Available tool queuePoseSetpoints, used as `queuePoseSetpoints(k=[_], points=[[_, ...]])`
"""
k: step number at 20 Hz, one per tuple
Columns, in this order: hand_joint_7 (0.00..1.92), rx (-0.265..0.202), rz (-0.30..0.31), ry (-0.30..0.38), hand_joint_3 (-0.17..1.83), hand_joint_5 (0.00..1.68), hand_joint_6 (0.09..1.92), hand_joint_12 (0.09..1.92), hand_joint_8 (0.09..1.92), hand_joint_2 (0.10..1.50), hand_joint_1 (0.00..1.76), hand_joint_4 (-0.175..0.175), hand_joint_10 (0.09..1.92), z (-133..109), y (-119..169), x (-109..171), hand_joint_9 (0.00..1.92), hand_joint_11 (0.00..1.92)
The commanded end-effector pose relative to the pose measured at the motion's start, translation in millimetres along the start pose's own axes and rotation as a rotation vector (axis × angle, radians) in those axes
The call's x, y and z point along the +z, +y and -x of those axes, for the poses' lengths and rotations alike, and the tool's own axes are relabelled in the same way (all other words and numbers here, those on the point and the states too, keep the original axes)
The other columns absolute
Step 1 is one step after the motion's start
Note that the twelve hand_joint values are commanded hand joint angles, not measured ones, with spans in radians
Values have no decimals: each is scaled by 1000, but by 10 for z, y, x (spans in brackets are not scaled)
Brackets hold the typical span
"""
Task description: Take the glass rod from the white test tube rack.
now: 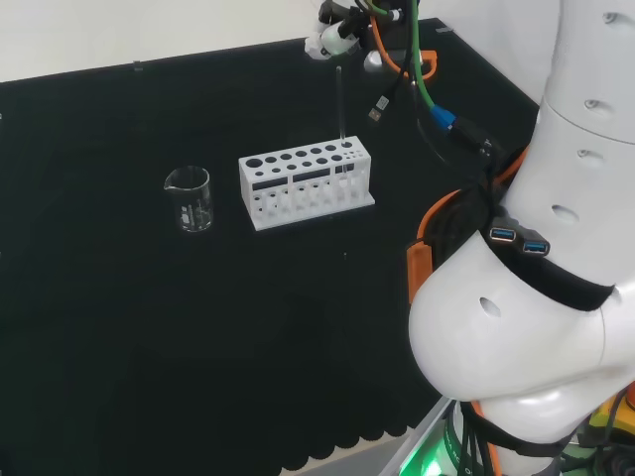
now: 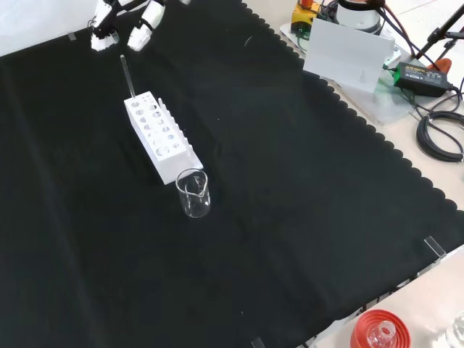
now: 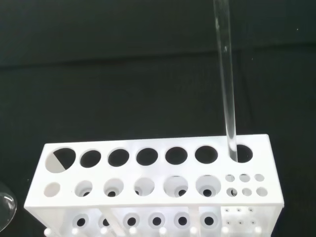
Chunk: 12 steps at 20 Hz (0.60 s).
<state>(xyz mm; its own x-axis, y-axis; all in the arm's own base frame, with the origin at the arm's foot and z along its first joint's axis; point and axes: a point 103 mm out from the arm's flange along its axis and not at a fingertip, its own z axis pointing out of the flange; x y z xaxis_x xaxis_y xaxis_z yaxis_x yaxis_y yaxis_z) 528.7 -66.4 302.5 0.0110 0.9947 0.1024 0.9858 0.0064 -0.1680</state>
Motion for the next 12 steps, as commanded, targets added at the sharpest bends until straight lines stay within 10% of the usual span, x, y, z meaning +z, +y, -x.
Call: queuePoseSetpoints(k=[1,12], points=[[606,-4,-23,-11,-175,362,646,1300,902,1134,664,-117,848,54,50,89,825,742],[624,-24,-29,4,-175,356,681,1299,899,1129,667,-120,847,157,158,237,830,746]])
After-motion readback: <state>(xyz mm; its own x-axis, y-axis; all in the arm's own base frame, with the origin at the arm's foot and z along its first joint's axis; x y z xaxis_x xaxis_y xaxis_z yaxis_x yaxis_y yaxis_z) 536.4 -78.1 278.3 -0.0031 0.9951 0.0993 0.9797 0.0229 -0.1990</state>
